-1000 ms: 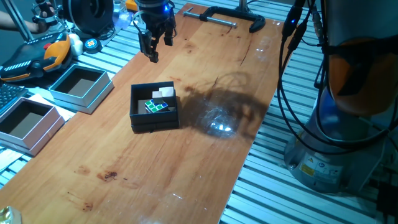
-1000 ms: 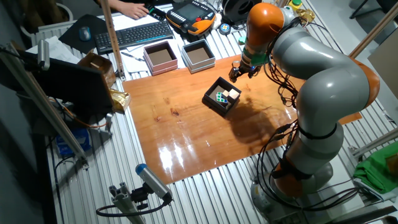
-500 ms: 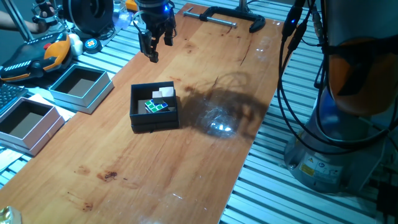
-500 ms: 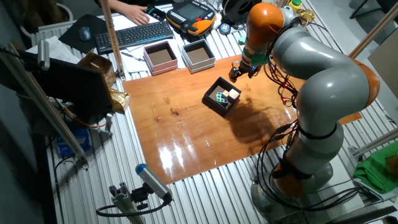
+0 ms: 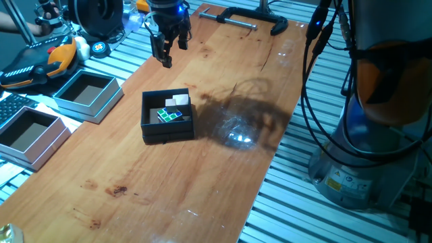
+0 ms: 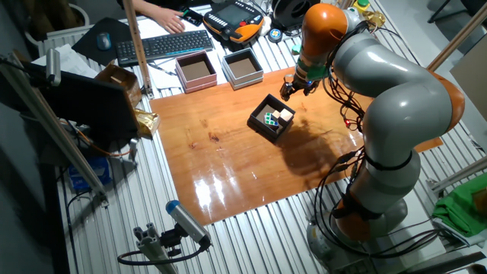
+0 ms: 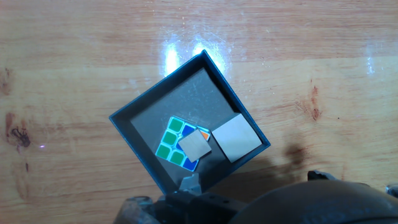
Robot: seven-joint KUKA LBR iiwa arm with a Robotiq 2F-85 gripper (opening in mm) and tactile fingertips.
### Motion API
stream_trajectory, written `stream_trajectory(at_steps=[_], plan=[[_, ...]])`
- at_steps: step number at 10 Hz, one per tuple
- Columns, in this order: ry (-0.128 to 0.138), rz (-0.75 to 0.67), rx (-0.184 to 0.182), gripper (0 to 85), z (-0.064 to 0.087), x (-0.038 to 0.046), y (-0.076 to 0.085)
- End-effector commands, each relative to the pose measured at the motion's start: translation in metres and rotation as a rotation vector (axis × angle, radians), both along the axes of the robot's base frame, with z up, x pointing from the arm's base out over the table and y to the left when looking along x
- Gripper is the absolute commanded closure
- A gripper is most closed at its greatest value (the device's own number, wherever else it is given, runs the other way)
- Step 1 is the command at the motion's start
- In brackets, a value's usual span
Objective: Take everything out of the gift box
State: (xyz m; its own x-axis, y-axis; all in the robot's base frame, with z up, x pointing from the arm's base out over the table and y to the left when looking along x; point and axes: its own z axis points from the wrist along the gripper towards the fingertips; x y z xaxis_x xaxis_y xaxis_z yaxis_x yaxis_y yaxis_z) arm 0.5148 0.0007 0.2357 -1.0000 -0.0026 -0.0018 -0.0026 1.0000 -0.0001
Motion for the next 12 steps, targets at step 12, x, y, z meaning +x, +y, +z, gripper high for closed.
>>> stream_trajectory(at_steps=[12], plan=[[0.235,0.175,-0.112,83.7,0.0001,-0.0001,-0.0002]])
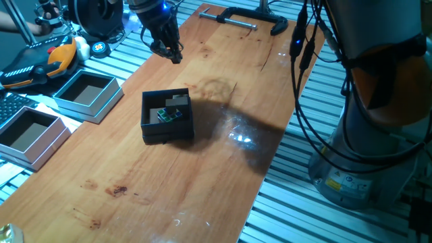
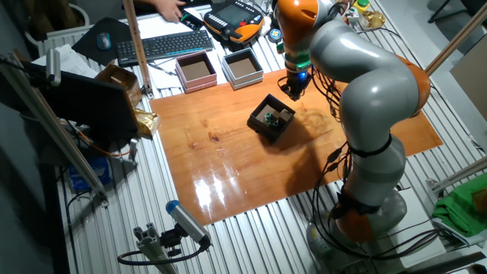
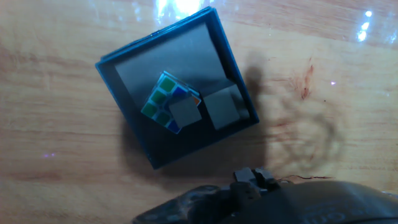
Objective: Take everything out of the gift box
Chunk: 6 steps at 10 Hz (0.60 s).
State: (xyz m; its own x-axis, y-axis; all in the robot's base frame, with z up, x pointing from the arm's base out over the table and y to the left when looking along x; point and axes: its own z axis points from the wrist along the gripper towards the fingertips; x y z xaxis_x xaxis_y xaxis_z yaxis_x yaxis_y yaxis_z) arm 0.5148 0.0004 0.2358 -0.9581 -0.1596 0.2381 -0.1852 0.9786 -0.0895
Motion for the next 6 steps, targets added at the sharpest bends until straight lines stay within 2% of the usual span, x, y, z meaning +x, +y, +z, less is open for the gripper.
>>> stream_trajectory(at_steps=[1,4,6], plan=[[-0.001,-0.002,0.001,83.7,0.0,-0.0001,0.0],[0.003,0.011,0.007,83.7,0.0001,-0.0001,-0.0001],[-0.023,-0.043,0.0,84.0,0.0,-0.0003,-0.0005]])
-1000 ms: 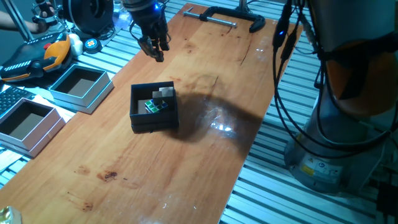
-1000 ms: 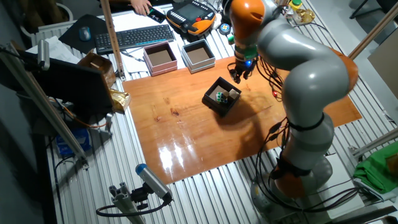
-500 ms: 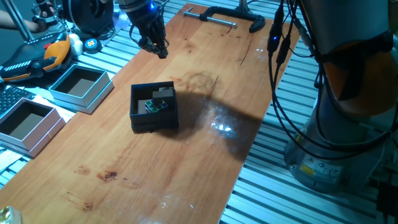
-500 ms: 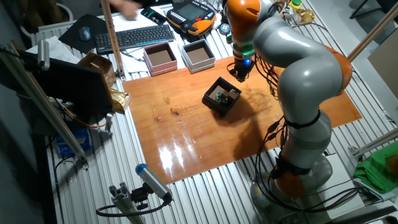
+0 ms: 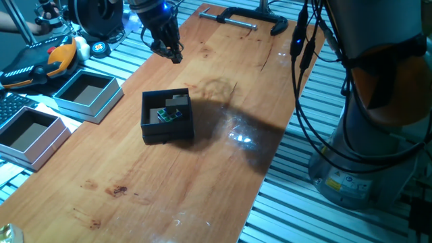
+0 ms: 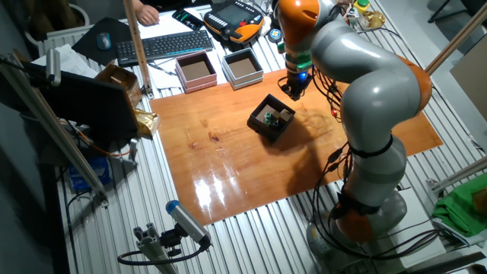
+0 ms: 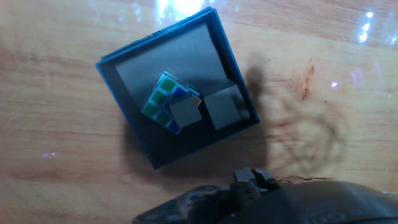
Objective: Take everything out of the gift box
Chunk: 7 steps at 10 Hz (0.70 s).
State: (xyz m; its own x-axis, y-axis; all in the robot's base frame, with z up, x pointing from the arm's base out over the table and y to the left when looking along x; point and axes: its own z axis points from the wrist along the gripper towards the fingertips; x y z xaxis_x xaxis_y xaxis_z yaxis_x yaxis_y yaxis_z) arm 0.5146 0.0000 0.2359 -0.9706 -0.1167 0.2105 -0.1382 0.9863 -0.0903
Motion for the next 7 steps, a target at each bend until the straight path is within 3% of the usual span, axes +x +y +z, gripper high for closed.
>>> stream_trajectory(at_steps=[1,3,5,6,7], plan=[[-0.032,-0.028,0.015,84.0,0.0,-0.0001,-0.0001],[-0.037,-0.025,0.035,84.0,-0.0001,-0.0004,-0.0009],[-0.041,-0.041,0.032,84.0,0.0,-0.0003,-0.0011],[-0.099,-0.038,0.081,84.3,0.0,-0.0003,-0.0011],[-0.102,-0.038,0.145,84.3,0.0,-0.0003,-0.0011]])
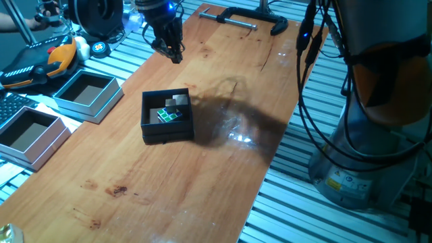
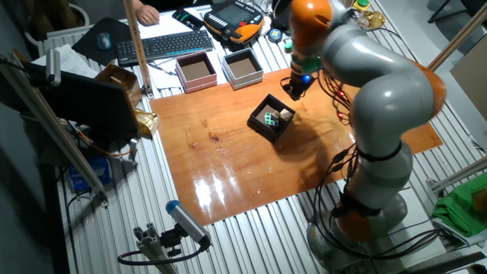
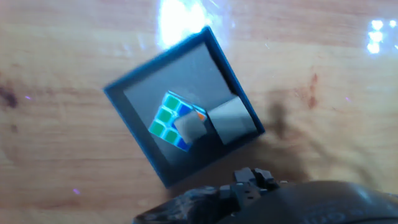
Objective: Take everything out of the gift box
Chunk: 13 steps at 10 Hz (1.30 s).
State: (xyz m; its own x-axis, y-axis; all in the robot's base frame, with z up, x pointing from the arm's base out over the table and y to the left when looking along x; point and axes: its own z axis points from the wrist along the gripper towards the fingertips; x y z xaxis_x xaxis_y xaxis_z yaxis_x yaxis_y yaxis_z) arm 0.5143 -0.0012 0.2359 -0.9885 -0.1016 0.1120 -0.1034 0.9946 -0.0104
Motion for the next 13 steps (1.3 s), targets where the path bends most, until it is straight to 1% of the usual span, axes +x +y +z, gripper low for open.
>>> stream_trajectory(at_steps=[1,2,3,4,5,6,7,9,10,11,12,13], plan=[[0.02,-0.014,0.089,84.3,0.0,0.0,0.0],[0.029,-0.029,0.081,84.3,0.0,0.0,0.0],[0.028,-0.05,0.072,84.3,0.0,0.0,0.0],[0.014,-0.051,0.071,84.3,0.0,0.0,0.0],[-0.006,-0.05,0.067,84.3,0.0,0.0,0.0],[-0.017,-0.036,0.063,84.3,0.0,0.0,0.0],[0.024,0.007,0.033,82.7,0.0,0.0,0.0],[0.007,0.003,-0.012,51.7,0.0,0.0,0.0],[-0.003,0.011,-0.014,40.3,-0.004,0.0023,0.005],[-0.008,0.016,-0.001,30.7,-0.012,0.0065,0.013],[-0.023,0.015,0.02,22.7,-0.024,0.0113,0.019],[-0.039,0.015,0.038,17.7,-0.038,0.0171,0.022]])
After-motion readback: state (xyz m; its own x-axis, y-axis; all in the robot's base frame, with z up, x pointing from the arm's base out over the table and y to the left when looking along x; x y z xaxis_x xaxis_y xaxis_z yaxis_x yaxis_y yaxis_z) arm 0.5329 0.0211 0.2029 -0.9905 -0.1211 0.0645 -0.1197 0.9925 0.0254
